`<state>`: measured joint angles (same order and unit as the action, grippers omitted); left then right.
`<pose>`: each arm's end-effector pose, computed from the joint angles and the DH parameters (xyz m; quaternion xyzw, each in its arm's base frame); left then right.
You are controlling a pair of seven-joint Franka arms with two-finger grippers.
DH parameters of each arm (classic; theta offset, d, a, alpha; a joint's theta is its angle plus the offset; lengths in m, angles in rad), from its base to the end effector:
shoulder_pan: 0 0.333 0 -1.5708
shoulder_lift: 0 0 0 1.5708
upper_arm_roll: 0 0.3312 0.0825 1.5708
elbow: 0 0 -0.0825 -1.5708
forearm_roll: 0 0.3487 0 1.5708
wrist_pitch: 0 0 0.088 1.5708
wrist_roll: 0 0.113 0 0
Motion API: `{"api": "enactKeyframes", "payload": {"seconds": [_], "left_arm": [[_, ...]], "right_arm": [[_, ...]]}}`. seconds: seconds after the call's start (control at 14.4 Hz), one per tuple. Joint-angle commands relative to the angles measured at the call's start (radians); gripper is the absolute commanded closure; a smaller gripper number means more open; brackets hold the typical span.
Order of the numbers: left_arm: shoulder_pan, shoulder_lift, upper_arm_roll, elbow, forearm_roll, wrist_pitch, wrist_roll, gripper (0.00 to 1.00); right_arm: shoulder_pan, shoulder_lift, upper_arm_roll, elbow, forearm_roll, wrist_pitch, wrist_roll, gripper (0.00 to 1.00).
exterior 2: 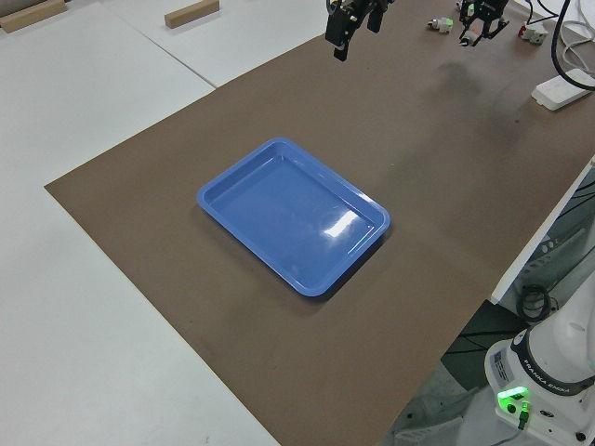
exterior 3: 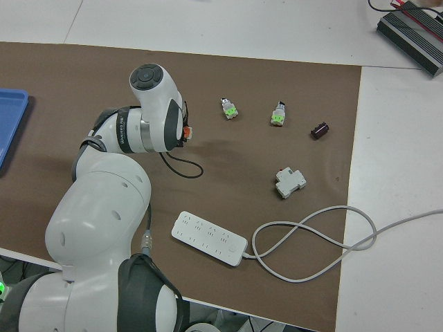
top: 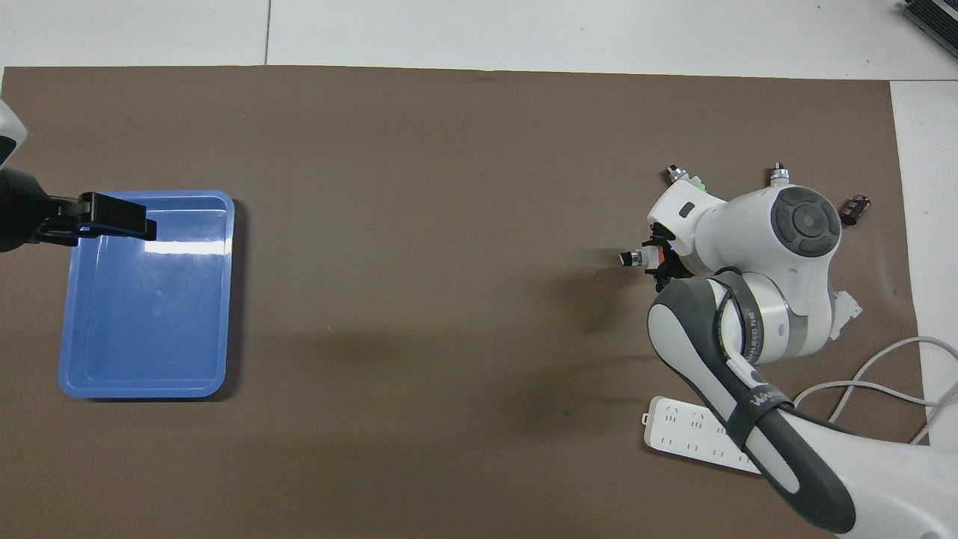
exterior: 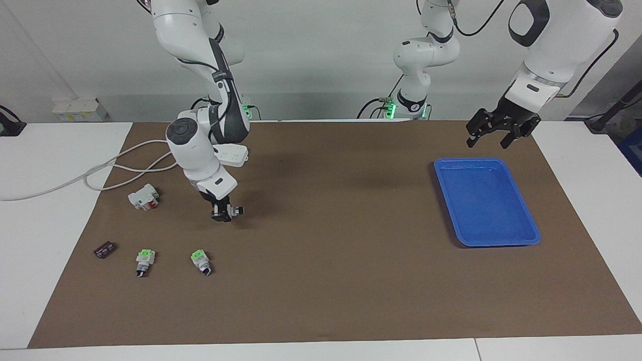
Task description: Turn and place switch with both arms
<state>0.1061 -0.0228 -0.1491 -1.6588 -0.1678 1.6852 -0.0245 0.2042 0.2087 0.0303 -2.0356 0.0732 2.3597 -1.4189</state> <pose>0.5206 -0.0404 0.6183 0.9964 -0.0017 0.0216 0.0825 0.5580 0.1339 0.3849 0.6940 0.7170 0.0647 0.0070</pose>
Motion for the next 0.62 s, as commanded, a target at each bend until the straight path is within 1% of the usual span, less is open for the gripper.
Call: {"api": "enactKeyframes", "payload": {"seconds": [0.0, 0.21, 0.35, 0.42, 0.55], "left_arm": [[0.003, 0.004, 0.005, -0.018, -0.067, 0.042, -0.054, 0.00], [-0.012, 0.033, 0.003, -0.019, -0.186, 0.099, -0.133, 0.00], [-0.011, 0.058, 0.003, -0.019, -0.284, 0.113, -0.143, 0.00], [-0.011, 0.066, 0.003, -0.022, -0.332, 0.125, -0.143, 0.00], [-0.009, 0.083, 0.003, -0.038, -0.430, 0.151, -0.147, 0.05]], "right_arm": [[0.047, 0.009, -0.001, 0.067, 0.023, -0.036, 0.082, 1.00], [0.095, 0.012, 0.000, 0.121, 0.029, -0.040, 0.214, 1.00], [0.100, 0.027, 0.016, 0.181, 0.065, -0.078, 0.261, 1.00], [0.101, 0.032, 0.022, 0.222, 0.091, -0.118, 0.268, 1.00], [0.095, 0.034, 0.023, 0.238, 0.117, -0.143, 0.270, 1.00]]}}
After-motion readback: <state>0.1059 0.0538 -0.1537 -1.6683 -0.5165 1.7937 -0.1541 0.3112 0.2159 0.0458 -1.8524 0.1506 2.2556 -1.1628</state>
